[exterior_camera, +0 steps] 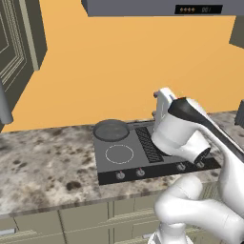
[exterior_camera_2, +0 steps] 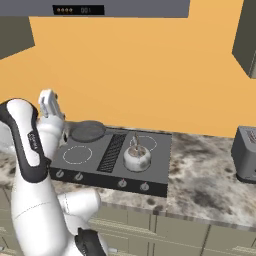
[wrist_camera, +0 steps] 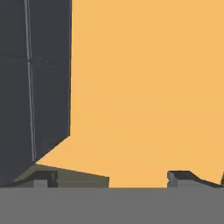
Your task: Pick the pan from the cabinet and place it on the stove. Then turn on the stove burner for the pan.
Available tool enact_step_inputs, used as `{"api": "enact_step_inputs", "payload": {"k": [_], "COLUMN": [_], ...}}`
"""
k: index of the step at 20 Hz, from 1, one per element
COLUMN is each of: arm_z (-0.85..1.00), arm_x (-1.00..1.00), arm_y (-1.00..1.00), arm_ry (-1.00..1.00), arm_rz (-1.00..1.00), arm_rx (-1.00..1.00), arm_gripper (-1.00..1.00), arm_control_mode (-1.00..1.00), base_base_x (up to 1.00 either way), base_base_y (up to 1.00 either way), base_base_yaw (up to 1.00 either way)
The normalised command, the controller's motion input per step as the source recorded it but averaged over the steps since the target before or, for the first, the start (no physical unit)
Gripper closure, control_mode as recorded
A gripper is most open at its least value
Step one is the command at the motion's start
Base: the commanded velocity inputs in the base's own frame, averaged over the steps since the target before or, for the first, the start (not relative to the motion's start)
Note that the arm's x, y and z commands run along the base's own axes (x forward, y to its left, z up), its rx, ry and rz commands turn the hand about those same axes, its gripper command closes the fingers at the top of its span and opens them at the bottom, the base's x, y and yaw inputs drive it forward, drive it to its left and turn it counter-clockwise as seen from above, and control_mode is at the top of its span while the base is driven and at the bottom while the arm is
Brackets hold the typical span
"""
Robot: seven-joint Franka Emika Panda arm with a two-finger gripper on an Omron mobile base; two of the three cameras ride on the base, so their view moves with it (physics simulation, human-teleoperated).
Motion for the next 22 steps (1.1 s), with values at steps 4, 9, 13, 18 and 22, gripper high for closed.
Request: {"api": "enact_step_inputs", "payload": {"k": [4,9,13,18,22], "arm_z": [0.02,-0.04,0.13,0.06,0.07], "arm_x": [-0.13,-0.14,-0.15,-0.09,-0.1], "arm_y": [-0.29,-0.13,0.0,0.0,0.0], "arm_ry": [-0.01,-0.21,-0.39,-0.36,-0.38], "arm_rz": [-0.02,-0.01,0.0,0.01,0.02], "arm_rx": [-0.73,-0.32,-0.69,-0.73,-0.73], "arm_gripper": [-1.0,-1.0,-1.0,-1.0,-1.0], "arm_control_mode": [-1.0,-1.0,-1.0,-1.0,-1.0], "base_base_x": [0.0,0.0,0.0,0.0,0.0], "base_base_y": [0.0,0.0,0.0,0.0,0.0], "base_base_yaw": [0.0,0.0,0.0,0.0,0.0]}}
